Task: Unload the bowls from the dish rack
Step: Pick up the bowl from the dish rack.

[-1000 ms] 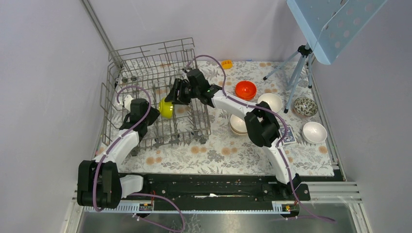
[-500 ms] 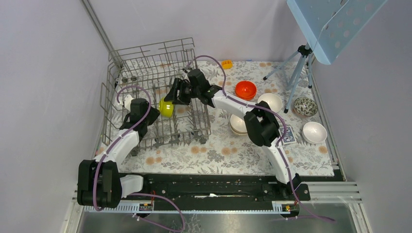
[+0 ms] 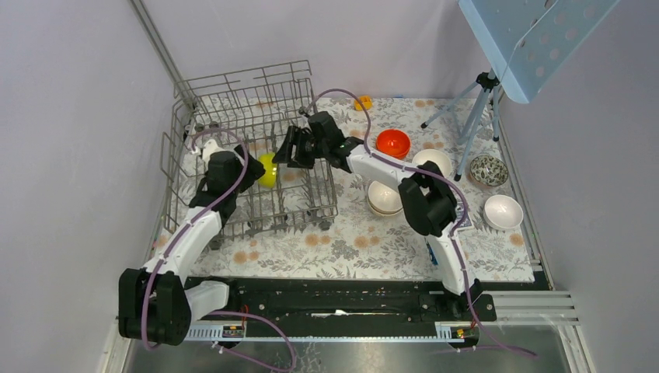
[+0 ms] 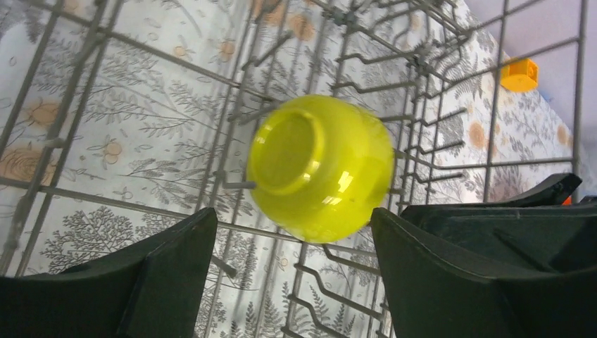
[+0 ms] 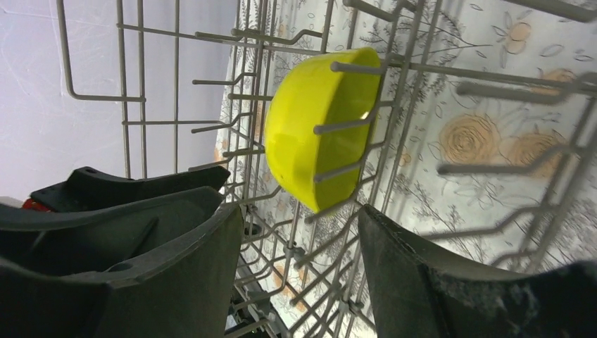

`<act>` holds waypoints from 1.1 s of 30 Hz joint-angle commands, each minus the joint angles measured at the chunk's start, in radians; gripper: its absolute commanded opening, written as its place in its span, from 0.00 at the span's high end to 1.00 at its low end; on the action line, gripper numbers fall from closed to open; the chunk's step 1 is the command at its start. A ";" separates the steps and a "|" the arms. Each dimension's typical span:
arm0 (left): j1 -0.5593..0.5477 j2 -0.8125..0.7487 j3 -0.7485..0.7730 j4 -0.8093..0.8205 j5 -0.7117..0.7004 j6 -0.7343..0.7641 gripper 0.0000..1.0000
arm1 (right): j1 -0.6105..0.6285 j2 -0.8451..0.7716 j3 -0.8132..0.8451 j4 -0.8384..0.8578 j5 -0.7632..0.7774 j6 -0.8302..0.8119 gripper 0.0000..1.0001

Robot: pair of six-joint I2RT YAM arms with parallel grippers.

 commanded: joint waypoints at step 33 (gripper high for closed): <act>-0.320 0.211 0.293 -0.239 -0.345 0.523 0.02 | -0.099 -0.829 -0.829 0.189 0.132 -0.088 0.26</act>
